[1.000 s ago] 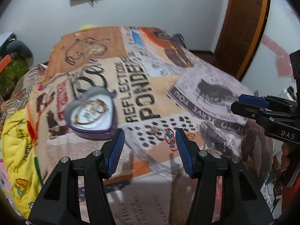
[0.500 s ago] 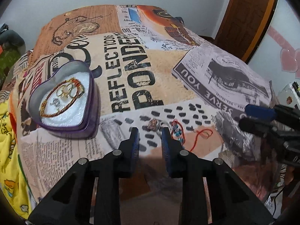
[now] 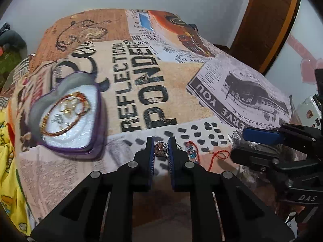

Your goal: Organize jewelry

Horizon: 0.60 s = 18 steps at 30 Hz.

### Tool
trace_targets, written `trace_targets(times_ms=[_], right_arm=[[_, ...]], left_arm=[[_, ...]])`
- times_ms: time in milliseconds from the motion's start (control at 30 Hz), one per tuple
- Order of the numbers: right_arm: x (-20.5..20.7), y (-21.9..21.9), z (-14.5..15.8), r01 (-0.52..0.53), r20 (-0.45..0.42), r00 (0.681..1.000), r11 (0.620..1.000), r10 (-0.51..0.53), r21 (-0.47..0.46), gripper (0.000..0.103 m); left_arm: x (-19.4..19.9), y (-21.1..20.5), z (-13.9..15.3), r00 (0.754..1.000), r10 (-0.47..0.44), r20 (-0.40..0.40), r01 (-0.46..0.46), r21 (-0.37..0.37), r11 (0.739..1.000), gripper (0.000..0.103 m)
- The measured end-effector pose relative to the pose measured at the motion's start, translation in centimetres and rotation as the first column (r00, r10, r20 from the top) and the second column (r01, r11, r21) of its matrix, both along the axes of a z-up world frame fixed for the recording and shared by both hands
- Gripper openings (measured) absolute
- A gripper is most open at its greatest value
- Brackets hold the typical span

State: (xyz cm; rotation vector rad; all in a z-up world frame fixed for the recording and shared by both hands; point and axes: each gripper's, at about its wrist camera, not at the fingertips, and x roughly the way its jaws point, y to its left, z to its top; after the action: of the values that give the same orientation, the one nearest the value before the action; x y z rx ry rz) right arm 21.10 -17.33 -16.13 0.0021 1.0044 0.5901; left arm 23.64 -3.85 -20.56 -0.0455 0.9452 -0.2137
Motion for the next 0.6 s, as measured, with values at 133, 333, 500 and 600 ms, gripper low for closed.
trace_targets(times_ms=[133, 333, 500, 600], right_arm=[[0.3, 2.1, -0.3, -0.045, -0.004, 0.999, 0.999, 0.045, -0.003, 0.040], [0.6, 4.8, -1.9, -0.094, -0.002, 0.996, 0.994, 0.094, -0.051, 0.040], [0.4, 5.0, -2.4, -0.086, 0.031, 0.996, 0.993, 0.089, -0.086, 0.025], [0.6, 4.5, -2.4, -0.086, 0.022, 0.996, 0.994, 0.088, -0.072, 0.008]], left_arm=[[-1.3, 1.2, 1.2, 0.999, 0.015, 0.029, -0.015, -0.003, 1.000, 0.012], [-2.7, 2.3, 2.6, 0.997, 0.026, 0.071, -0.027, 0.011, 1.000, 0.012], [-3.1, 3.2, 2.9, 0.996, 0.041, 0.081, -0.041, -0.005, 0.999, 0.012], [-3.2, 3.3, 2.9, 0.996, 0.047, 0.077, -0.046, -0.011, 0.999, 0.012]])
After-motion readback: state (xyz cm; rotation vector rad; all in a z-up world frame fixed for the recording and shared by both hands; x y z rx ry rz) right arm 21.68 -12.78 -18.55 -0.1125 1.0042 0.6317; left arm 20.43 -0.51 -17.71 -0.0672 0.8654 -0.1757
